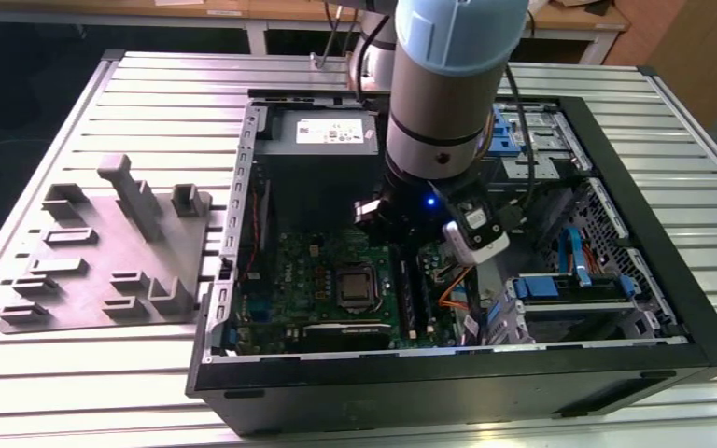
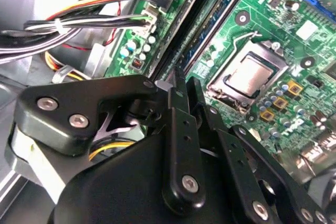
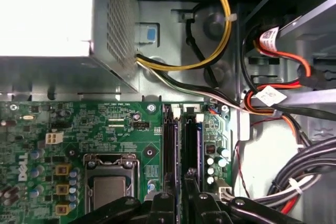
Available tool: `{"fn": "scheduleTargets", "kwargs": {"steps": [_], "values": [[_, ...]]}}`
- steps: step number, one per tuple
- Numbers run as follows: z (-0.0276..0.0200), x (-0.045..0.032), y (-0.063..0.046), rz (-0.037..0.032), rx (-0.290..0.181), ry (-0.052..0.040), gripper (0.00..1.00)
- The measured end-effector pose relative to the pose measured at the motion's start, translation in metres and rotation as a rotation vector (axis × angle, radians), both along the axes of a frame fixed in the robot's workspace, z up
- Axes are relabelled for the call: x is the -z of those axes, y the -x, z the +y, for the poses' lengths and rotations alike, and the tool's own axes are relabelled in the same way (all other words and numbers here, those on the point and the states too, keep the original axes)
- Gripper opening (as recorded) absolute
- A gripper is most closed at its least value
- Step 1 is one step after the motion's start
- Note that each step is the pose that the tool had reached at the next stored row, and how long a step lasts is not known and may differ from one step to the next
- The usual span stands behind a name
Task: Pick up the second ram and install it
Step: 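Insert the second ram into the second slot, then press down the second ram until it locks into place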
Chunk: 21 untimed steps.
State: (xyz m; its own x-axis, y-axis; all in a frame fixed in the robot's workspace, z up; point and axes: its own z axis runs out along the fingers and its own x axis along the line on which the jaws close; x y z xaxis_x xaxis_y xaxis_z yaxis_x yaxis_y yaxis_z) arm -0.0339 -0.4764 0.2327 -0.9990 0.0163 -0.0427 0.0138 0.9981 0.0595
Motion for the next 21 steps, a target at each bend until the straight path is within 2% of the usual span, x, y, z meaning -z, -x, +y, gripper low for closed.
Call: {"fn": "scheduleTargets", "kwargs": {"steps": [9, 11, 21], "values": [[0.0000, -0.0003, 0.0000, 0.0000, 0.000, -0.0001, 0.20], [0.0000, -0.0003, 0.0000, 0.0000, 0.000, -0.0001, 0.10], [0.0000, -0.0013, 0.0000, 0.0000, 0.000, -0.0002, 0.10]]}}
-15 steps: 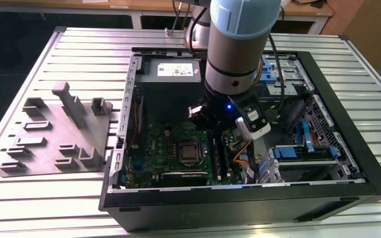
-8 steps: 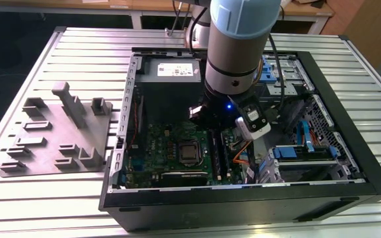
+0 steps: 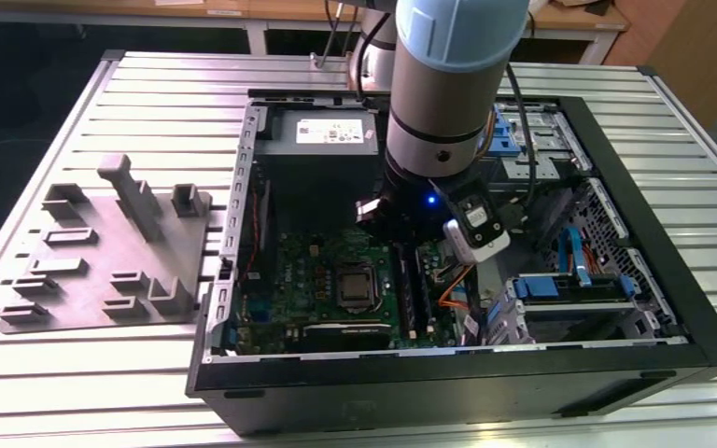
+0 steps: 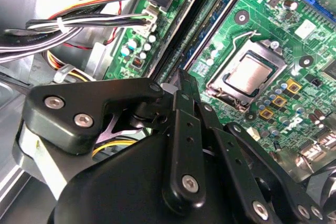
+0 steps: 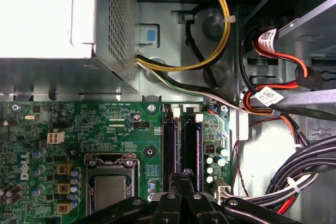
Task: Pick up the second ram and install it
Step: 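Press down the second ram until it locks into place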
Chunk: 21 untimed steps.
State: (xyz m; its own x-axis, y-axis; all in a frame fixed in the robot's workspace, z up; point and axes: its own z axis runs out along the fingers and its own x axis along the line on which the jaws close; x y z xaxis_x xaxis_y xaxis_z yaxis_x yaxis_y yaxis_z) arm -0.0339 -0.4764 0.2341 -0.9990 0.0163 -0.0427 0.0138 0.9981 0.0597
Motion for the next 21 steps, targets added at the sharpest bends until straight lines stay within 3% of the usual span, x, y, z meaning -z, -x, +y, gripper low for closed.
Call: {"fn": "scheduleTargets", "kwargs": {"steps": [6, 10, 13, 21], "values": [[0.0000, -0.0002, 0.000, 0.0000, 0.000, 0.0001, 0.10], [0.0006, 0.0002, 0.000, 0.0000, 0.000, -0.0095, 0.10], [0.0016, 0.0003, 0.000, 0.0000, 0.000, -0.0111, 0.10], [0.0129, 0.0007, 0.000, 0.0000, 0.000, -0.0112, 0.10]]}}
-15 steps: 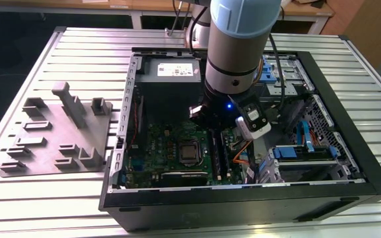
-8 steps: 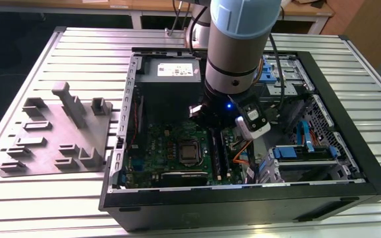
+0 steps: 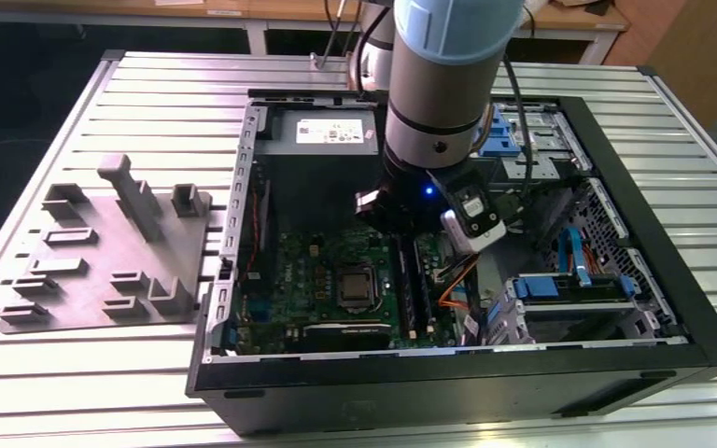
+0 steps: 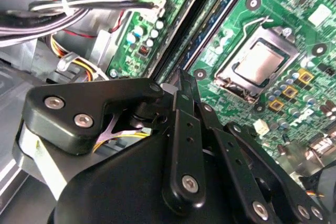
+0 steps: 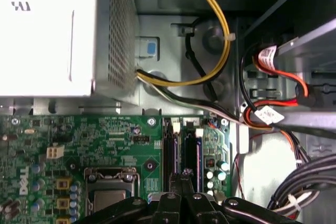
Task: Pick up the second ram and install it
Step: 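Press down the second ram until it locks into place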
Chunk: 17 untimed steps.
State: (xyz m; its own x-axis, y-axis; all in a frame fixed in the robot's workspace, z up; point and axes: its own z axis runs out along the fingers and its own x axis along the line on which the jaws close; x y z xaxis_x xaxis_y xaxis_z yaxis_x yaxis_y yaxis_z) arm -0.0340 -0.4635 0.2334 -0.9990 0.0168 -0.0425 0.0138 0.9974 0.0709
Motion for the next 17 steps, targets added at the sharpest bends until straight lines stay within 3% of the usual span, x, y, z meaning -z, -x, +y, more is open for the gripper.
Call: {"fn": "scheduleTargets", "kwargs": {"steps": [8, 13, 17], "values": [[0.0122, 0.0005, 0.000, 0.0000, 0.000, 0.0001, 0.10], [0.0163, 0.0045, 0.000, 0.0000, 0.000, 0.0001, 0.10], [0.0169, 0.0052, 0.000, 0.0000, 0.000, 0.0001, 0.10]]}}
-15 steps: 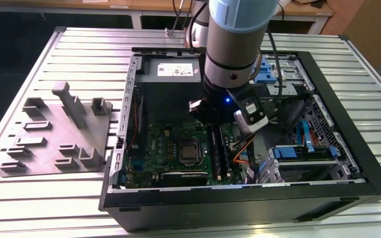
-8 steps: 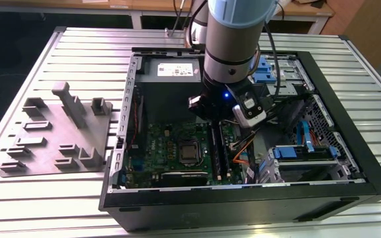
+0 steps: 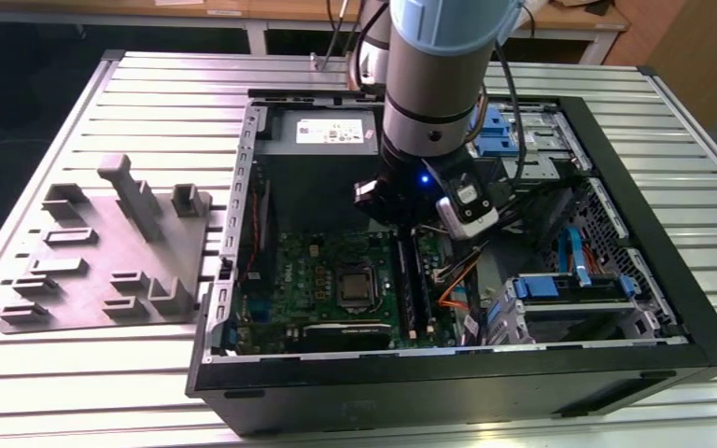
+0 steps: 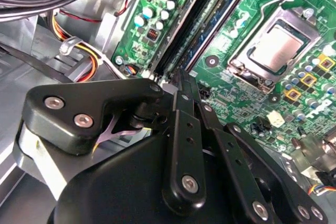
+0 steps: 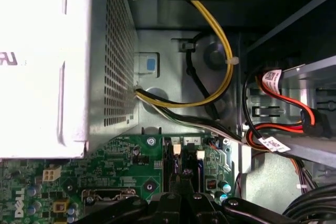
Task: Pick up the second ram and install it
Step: 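Press down the second ram until it locks into place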
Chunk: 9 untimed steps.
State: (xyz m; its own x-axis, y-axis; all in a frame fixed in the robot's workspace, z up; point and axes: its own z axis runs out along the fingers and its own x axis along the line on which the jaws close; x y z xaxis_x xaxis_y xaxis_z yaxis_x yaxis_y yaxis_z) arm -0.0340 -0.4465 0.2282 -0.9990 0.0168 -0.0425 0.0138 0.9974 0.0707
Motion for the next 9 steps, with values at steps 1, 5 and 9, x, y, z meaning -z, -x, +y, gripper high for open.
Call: {"fn": "scheduleTargets", "kwargs": {"steps": [1, 5, 9], "values": [[0.0000, 0.0004, 0.0000, 0.0000, 0.000, -0.0001, 0.10], [0.0000, 0.0046, 0.0000, 0.0000, 0.000, 0.0003, 0.10], [0.0001, 0.0069, 0.0000, -0.0001, 0.000, 0.0000, 0.10]]}}
